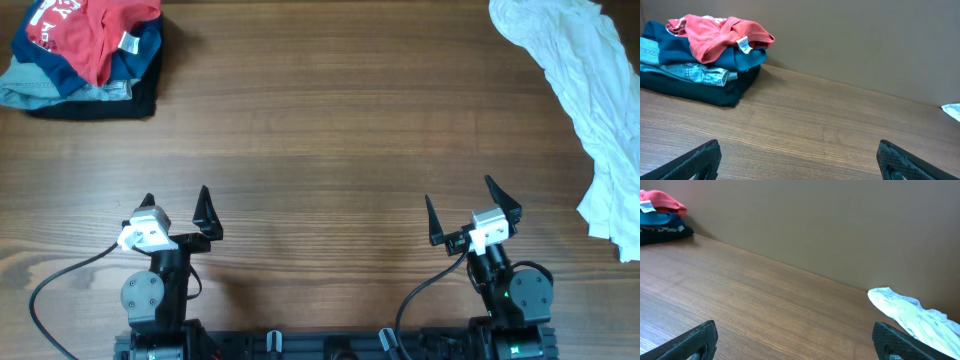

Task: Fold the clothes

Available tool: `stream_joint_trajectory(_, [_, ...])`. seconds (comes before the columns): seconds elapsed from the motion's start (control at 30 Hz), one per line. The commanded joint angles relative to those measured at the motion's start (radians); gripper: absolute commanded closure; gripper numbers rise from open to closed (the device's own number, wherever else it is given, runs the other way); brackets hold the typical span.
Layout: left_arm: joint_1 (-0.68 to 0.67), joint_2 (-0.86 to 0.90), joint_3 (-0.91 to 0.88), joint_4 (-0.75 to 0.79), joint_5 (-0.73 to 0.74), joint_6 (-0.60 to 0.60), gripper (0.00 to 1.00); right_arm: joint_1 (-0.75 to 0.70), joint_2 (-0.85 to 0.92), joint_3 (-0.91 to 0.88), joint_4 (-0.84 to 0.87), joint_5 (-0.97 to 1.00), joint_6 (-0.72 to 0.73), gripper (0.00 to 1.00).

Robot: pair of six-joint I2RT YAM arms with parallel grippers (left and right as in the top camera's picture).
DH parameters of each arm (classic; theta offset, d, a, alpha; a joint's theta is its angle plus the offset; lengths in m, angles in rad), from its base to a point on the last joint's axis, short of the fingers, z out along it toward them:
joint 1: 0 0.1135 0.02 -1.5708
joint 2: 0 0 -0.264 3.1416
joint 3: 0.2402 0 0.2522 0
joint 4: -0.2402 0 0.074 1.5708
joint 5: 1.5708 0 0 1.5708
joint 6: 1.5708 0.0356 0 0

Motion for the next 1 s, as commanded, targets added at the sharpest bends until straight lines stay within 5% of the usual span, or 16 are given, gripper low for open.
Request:
stream_joint_trajectory(0.0, [-0.003,-0.009,-0.007,0.003,0.004,-0.01,0.0,0.003,0.0,-0.001,0.055,0.017,-0.019,0.0])
stream_joint_trajectory(0.6, [-0.003,0.039,0.009,0.129,0.084,-0.008,0.0,0.003,0.069,0.066,0.156,0.053,-0.045,0.0])
stream_joint_trajectory(0.8, [-0.003,0.298,0.186,0.127,0.091,0.0,0.0,0.003,0.394,0.26,0.222,0.077,-0.1,0.0])
stream_joint_trajectory(0.97, [-0.005,0.668,0.486,0.055,0.186,0.032,0.0,0.003,0.769,0.588,0.148,0.06,-0.122,0.0])
